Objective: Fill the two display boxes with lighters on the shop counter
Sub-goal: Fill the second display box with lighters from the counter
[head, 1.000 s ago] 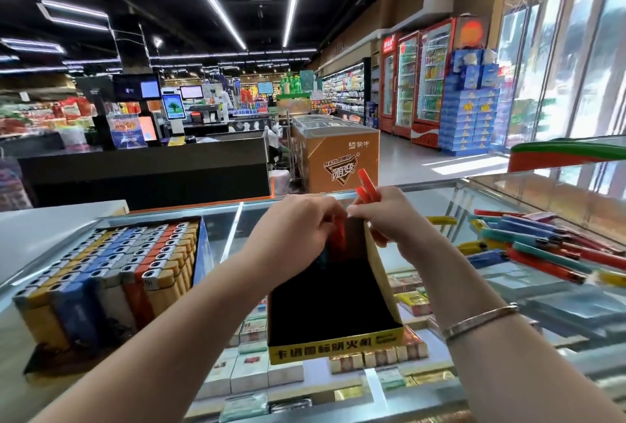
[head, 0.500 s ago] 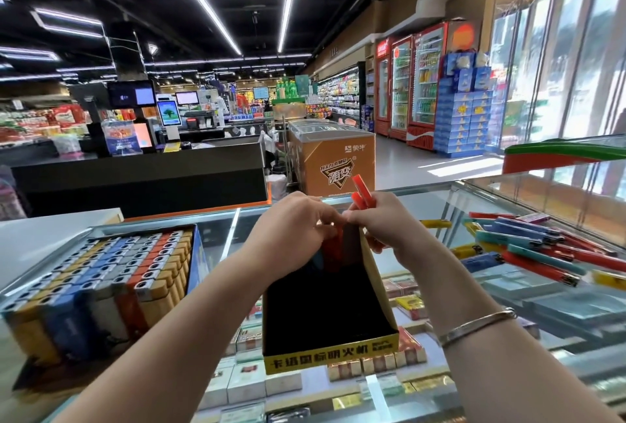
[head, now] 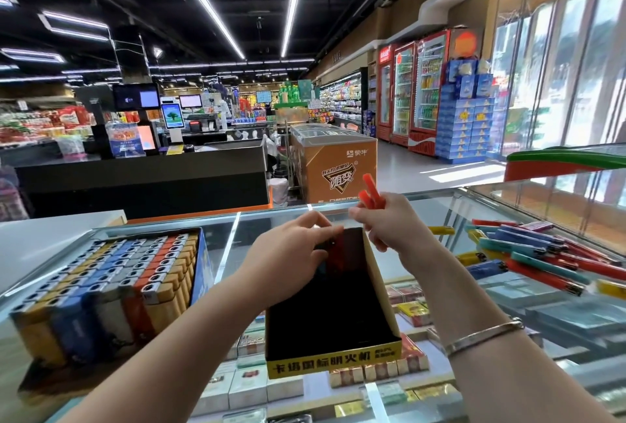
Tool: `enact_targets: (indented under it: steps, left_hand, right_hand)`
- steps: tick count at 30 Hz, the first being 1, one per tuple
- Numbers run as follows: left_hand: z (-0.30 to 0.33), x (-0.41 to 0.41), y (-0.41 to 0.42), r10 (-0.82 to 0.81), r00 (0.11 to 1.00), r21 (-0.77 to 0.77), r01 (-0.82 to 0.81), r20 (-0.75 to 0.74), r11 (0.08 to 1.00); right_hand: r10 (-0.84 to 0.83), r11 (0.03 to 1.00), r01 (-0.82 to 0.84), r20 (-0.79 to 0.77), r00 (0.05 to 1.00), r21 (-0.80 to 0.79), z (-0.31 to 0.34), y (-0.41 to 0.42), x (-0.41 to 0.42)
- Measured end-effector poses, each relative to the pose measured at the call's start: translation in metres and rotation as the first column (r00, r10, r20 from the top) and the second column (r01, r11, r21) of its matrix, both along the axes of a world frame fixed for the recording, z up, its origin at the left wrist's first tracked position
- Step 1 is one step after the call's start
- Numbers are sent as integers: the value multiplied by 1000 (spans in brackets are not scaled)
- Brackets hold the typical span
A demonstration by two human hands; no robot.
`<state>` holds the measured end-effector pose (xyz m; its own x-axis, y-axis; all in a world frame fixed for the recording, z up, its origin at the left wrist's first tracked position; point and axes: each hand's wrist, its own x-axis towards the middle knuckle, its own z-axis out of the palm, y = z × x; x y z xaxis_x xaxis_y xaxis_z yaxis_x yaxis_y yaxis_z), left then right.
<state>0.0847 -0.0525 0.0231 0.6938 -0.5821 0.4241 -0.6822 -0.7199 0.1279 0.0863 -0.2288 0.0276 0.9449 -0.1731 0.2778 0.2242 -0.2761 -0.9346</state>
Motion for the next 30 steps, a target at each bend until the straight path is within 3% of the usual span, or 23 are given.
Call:
enact_targets:
  steps: [2, 7, 12, 18, 23, 27, 30]
  left_hand:
    - [-2, -1, 5, -26, 1000, -24, 26, -16, 999]
    - [-6, -1, 12, -64, 998, -56, 65, 22, 996]
    - [-9, -4, 12, -8, 988, -191, 37, 151, 981]
    - [-7, -15, 4, -25, 990, -402, 79, 137, 912]
    - [-4, -14, 6, -85, 993, -619, 115, 78, 777]
    - [-1, -14, 7, -116, 982, -579, 183, 151, 795]
    - [0, -18, 6, -93, 960, -521, 224, 266, 824]
  right_hand:
    - [15, 990, -24, 67, 998, 136, 6, -1, -3]
    - [322, 854, -350, 138, 937, 384, 16, 4, -15]
    - [306, 871, -364, 214, 928, 330, 18, 12, -17]
    - [345, 786, -433, 269, 899, 441, 14, 15, -15]
    - [397, 771, -466, 246, 884, 434, 14, 18, -15]
    - [337, 817, -394, 205, 919, 422, 14, 16, -14]
    - [170, 935, -204, 139, 976, 290, 12, 15, -12]
